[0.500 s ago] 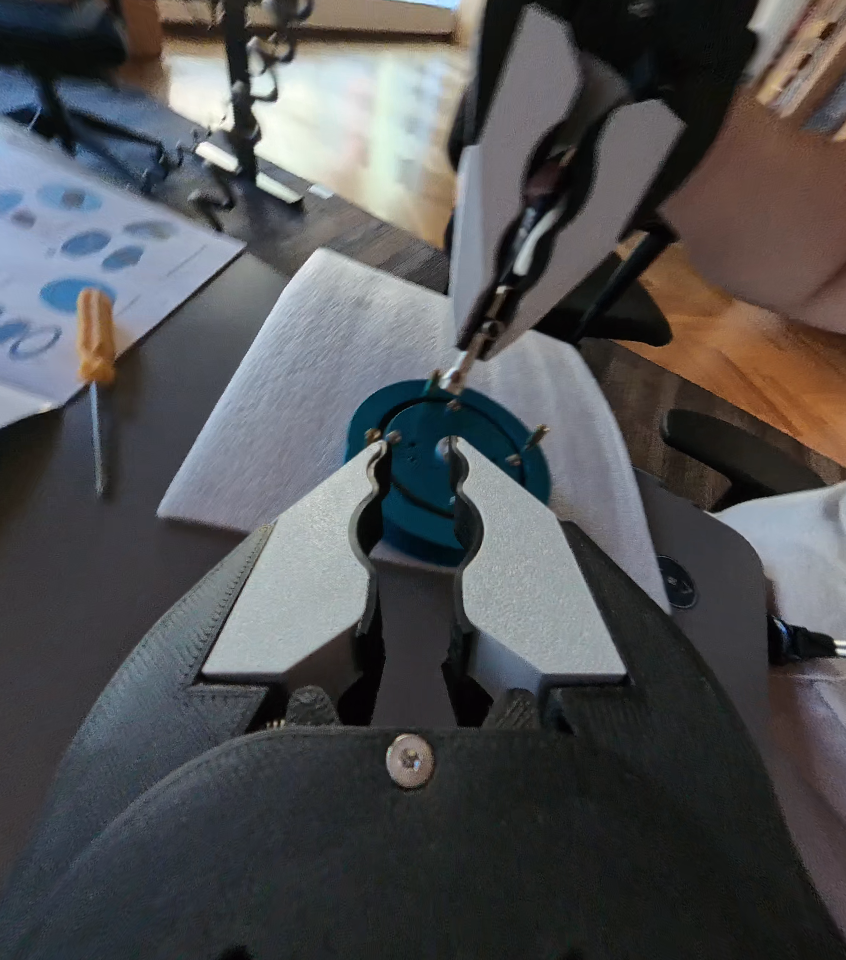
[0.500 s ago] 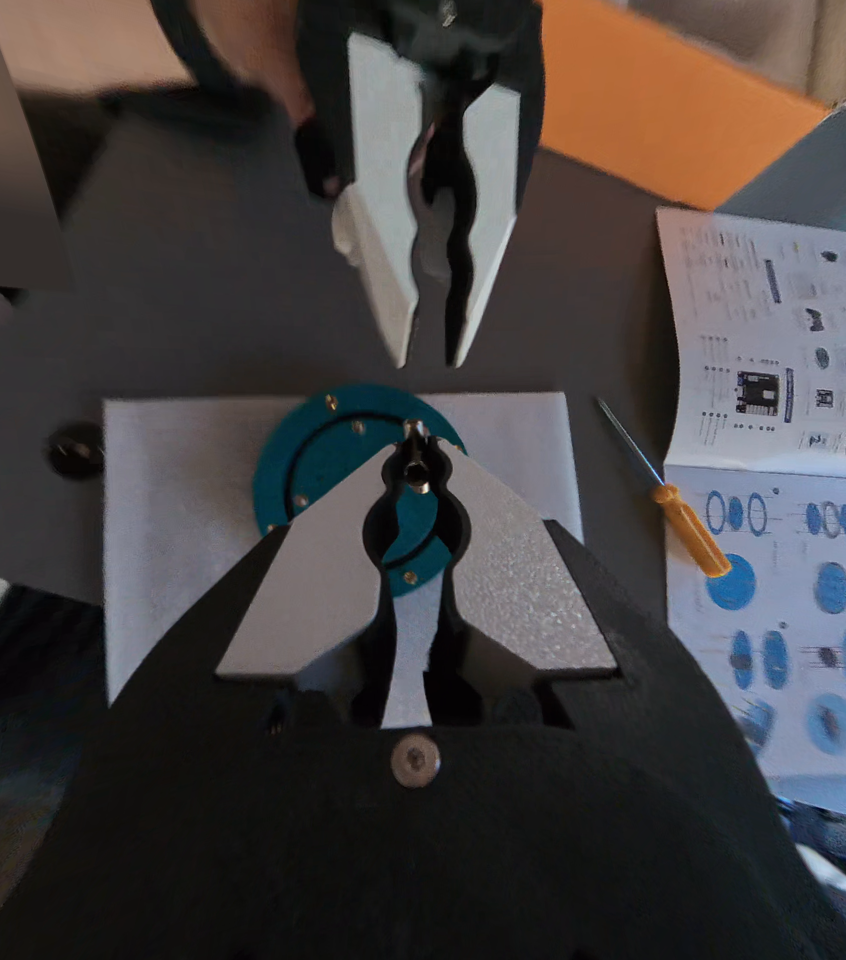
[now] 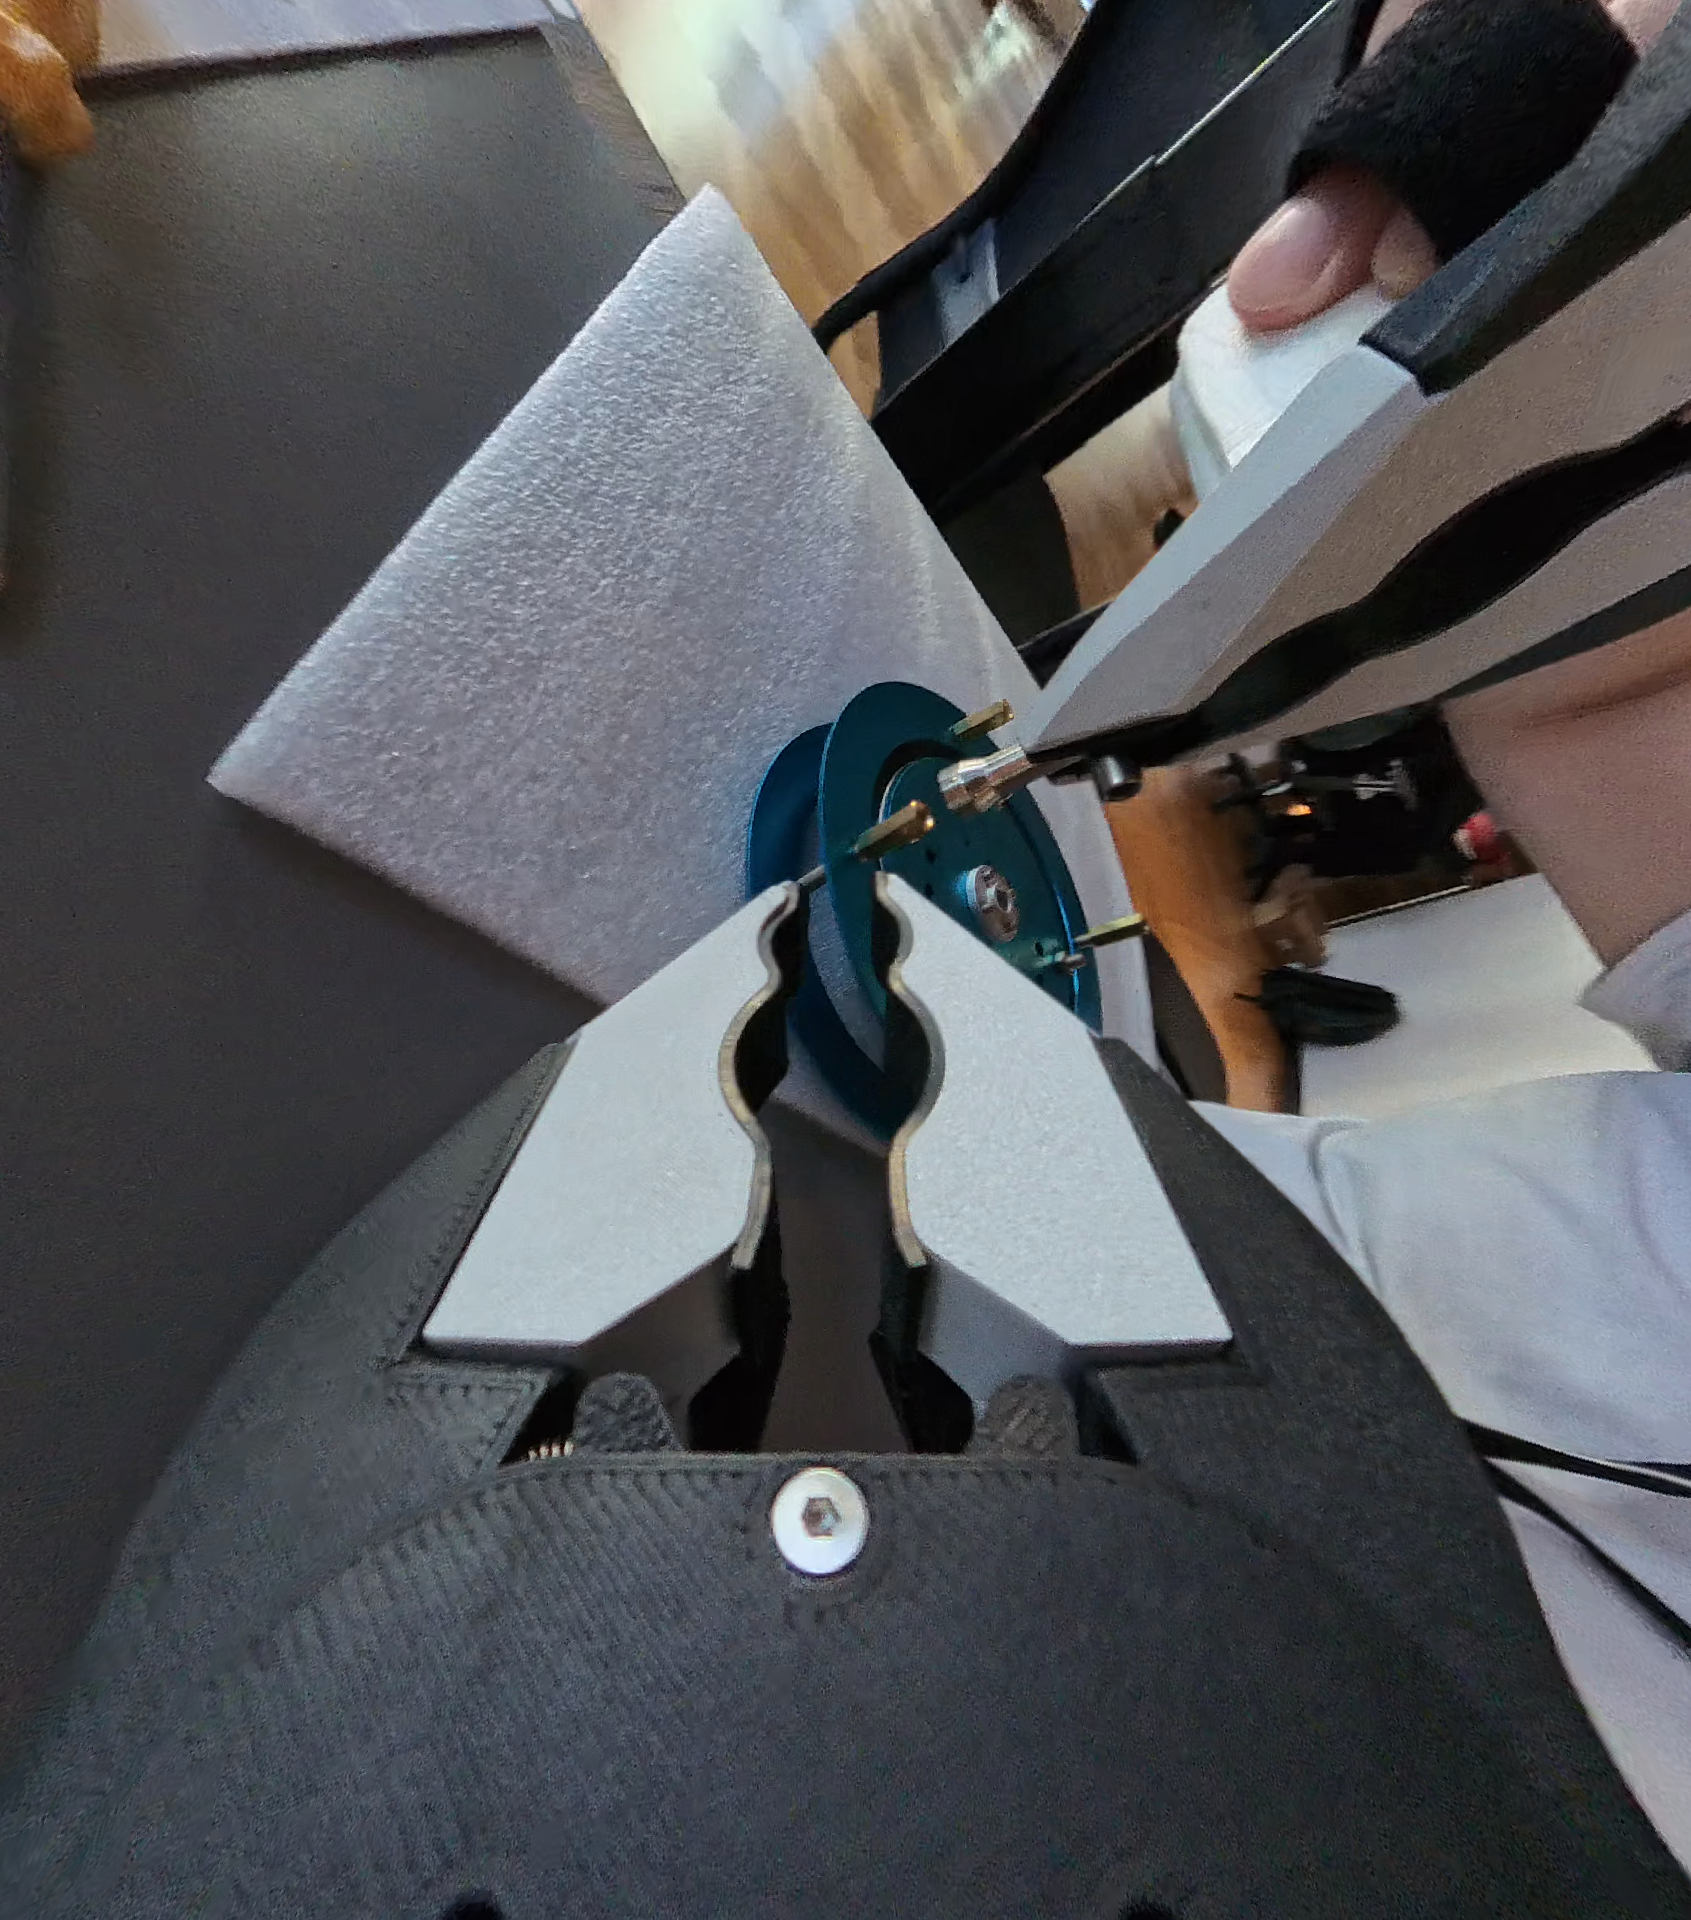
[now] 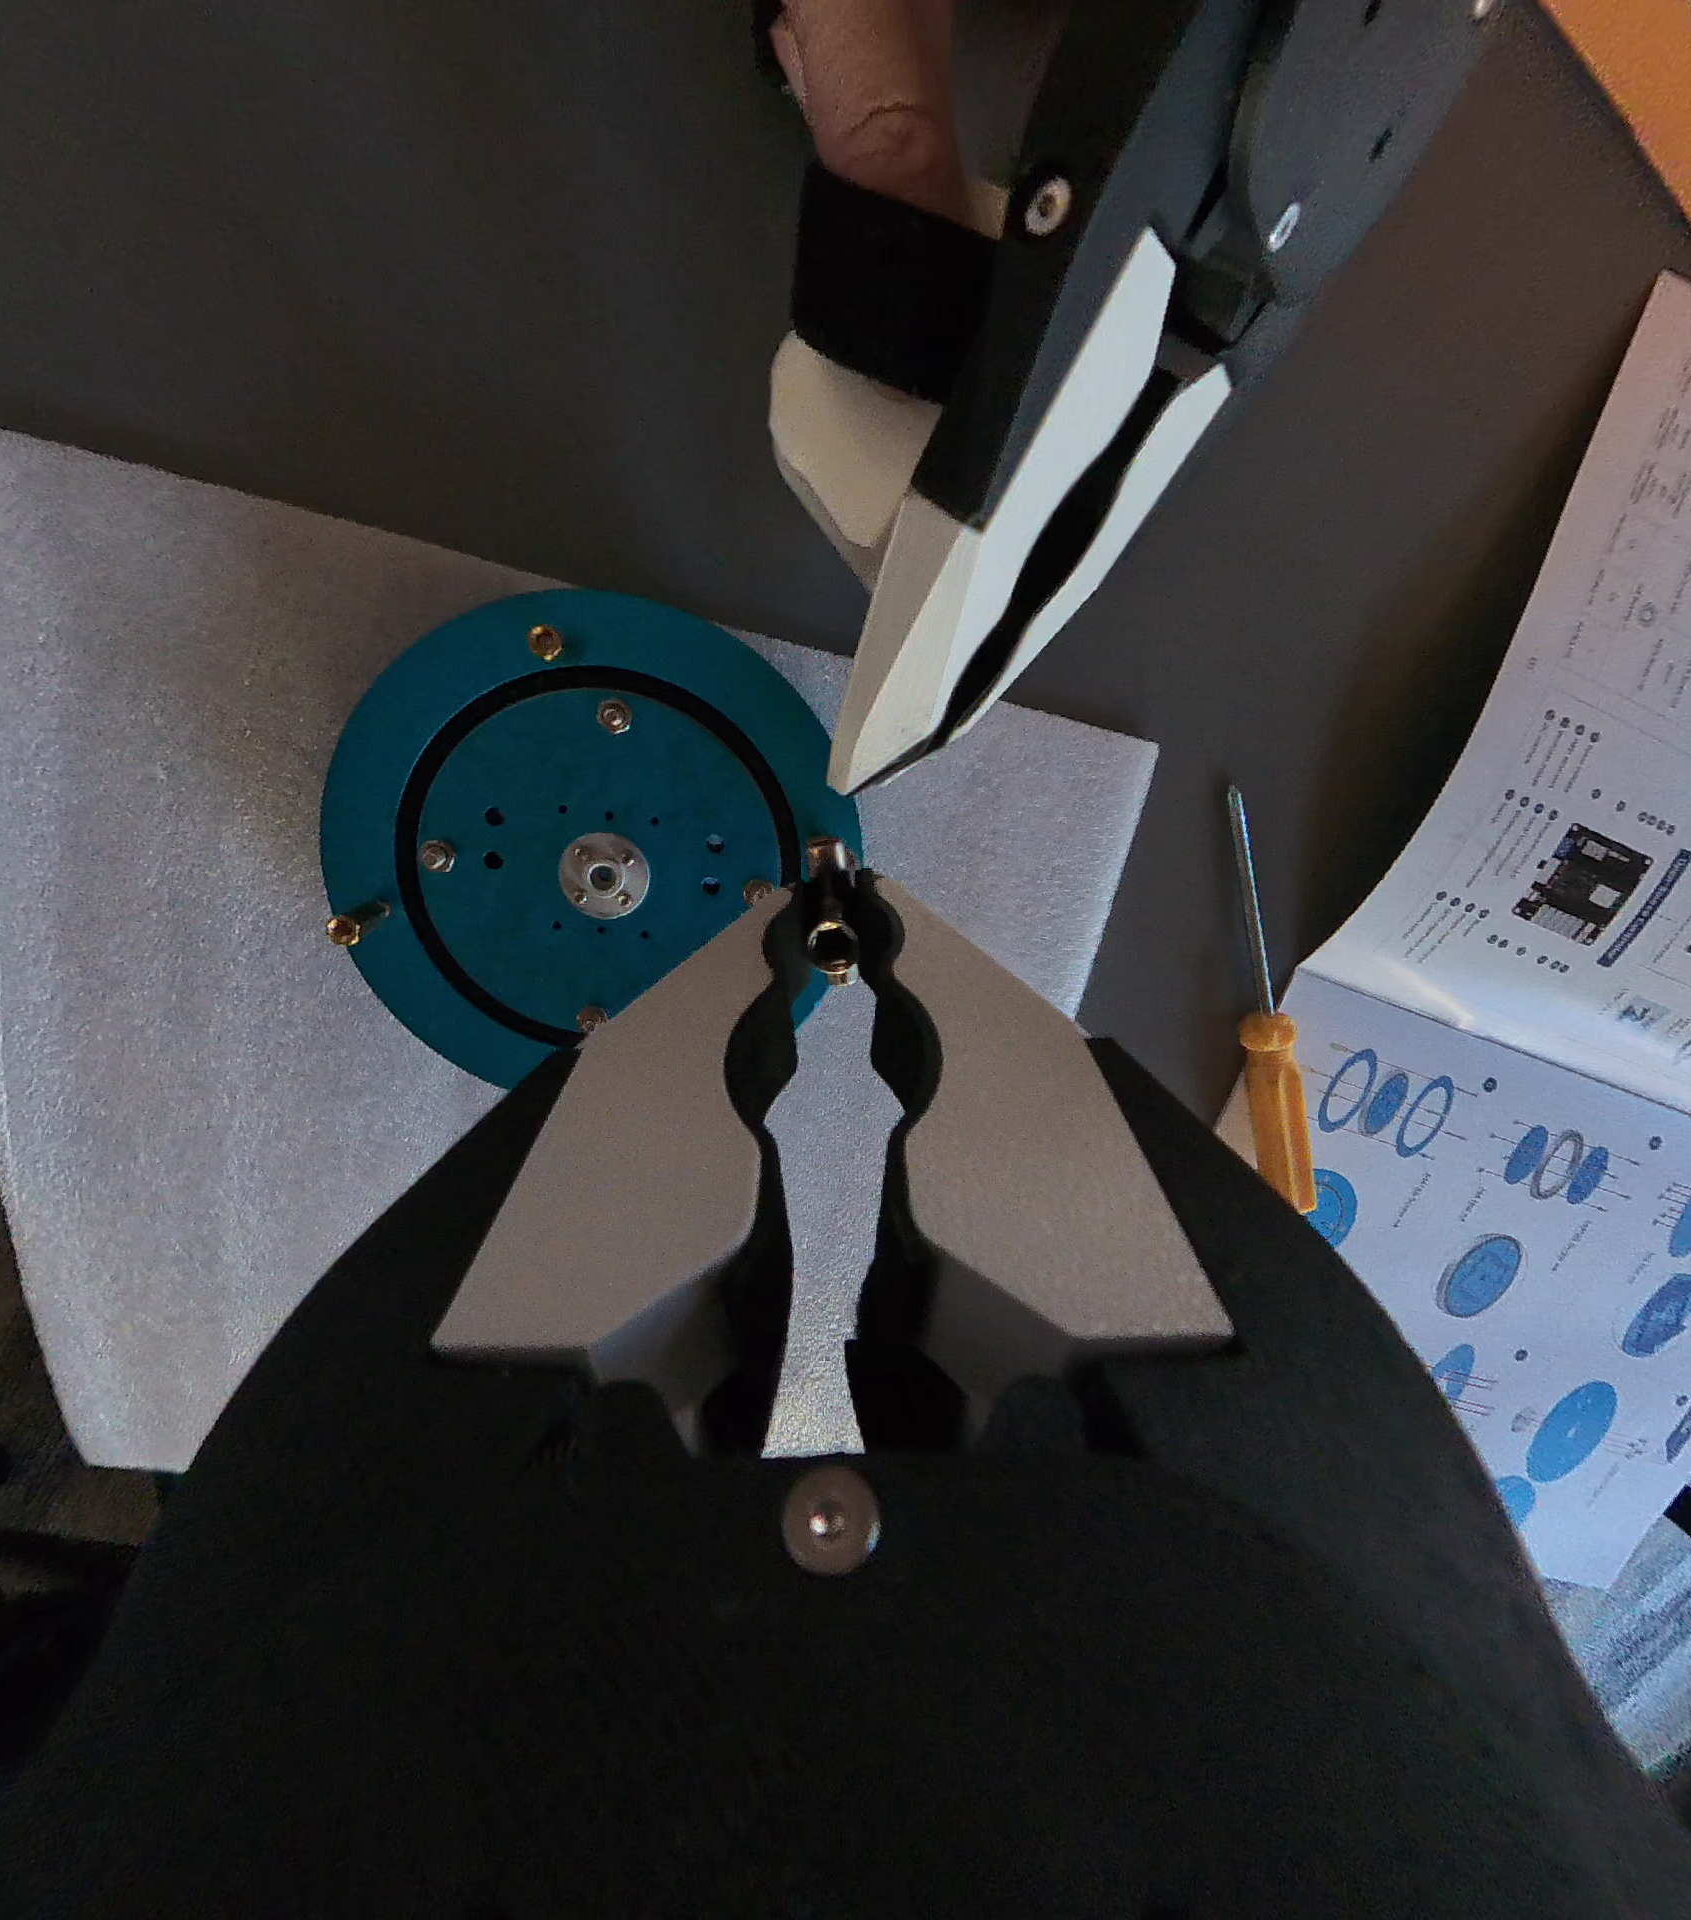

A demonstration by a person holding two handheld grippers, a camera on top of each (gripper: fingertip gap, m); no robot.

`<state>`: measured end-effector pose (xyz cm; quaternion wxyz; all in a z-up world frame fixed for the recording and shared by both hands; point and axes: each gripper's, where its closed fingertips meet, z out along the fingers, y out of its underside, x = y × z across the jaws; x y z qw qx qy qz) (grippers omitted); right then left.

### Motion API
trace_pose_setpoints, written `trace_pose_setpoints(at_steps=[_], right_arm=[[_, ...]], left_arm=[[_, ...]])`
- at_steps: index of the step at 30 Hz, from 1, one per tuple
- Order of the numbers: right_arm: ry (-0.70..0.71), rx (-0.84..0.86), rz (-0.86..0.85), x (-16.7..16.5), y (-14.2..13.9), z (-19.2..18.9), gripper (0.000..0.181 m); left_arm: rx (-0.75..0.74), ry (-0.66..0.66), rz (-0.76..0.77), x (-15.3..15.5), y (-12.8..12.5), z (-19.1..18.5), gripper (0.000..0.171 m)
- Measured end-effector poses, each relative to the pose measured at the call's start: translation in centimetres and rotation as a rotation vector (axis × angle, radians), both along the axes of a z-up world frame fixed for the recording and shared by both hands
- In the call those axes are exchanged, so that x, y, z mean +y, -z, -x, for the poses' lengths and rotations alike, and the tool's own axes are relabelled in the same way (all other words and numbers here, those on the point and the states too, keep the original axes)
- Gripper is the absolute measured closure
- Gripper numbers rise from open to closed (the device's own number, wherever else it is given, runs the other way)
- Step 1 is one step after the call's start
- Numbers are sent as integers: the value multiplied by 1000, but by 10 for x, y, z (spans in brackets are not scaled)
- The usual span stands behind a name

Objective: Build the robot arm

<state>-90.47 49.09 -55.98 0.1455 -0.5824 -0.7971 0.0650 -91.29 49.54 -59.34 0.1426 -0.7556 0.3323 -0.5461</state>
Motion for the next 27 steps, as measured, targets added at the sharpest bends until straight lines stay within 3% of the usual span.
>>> trace_pose_setpoints(at_steps=[15,21,27], right_arm=[[-58,-137,102,-2,16,1,175],[162,-93,182,0,17,2,175],[611,-60,217,1,17,1,175]], left_arm=[[-31,39,84,-7,3,-4,170],[-23,35,77,-7,4,-4,170],[-14,26,69,-7,4,-3,170]])
